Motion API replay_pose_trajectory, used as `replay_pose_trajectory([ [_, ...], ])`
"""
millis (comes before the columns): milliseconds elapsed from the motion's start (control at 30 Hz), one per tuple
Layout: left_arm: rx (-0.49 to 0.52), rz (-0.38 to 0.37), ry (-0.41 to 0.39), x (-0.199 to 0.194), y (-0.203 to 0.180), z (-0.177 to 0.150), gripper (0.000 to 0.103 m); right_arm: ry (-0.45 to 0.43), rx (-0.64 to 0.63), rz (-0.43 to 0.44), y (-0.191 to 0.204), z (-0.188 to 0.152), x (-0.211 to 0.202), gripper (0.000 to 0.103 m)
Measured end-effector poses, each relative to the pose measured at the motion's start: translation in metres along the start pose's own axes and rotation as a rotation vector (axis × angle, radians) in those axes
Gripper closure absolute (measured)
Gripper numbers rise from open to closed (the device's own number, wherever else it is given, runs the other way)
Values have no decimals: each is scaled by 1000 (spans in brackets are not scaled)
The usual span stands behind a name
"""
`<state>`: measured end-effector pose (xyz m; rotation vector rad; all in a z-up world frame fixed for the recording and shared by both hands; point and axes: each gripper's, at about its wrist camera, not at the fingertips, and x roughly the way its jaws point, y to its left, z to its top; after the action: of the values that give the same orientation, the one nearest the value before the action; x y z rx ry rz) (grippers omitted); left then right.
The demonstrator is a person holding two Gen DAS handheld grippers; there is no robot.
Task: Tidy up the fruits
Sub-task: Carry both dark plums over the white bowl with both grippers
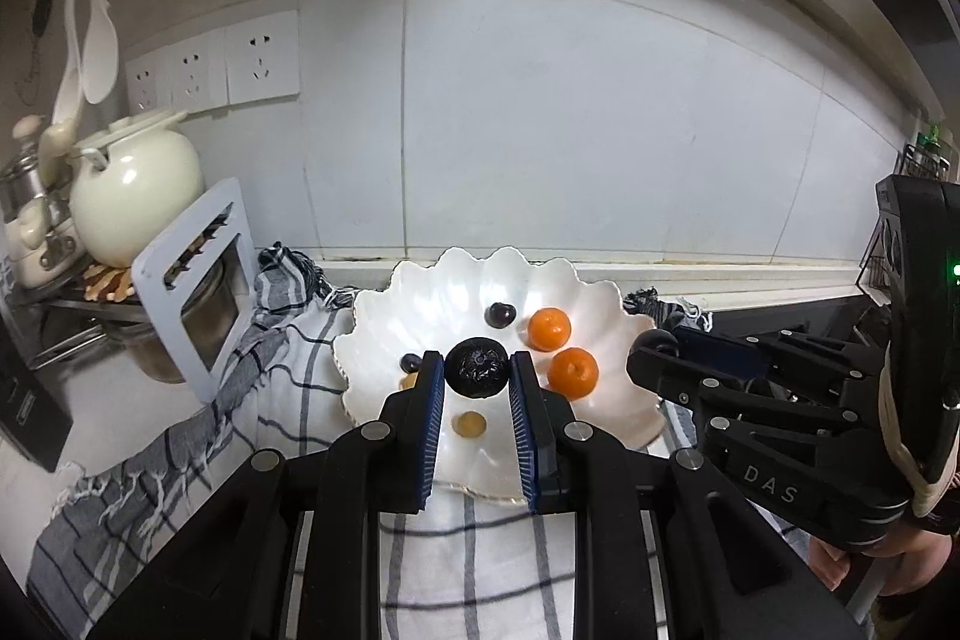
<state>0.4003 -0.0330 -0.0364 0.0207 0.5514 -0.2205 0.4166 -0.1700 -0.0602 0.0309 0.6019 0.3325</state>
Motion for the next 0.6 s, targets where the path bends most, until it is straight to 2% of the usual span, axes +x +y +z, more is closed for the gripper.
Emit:
replay_pose_trajectory([
  [167,13,6,21,22,4,9,80,31,16,2,-5,12,23,72],
  [600,1,-11,148,94,23,26,80,105,22,-22,-17,34,81,72],
])
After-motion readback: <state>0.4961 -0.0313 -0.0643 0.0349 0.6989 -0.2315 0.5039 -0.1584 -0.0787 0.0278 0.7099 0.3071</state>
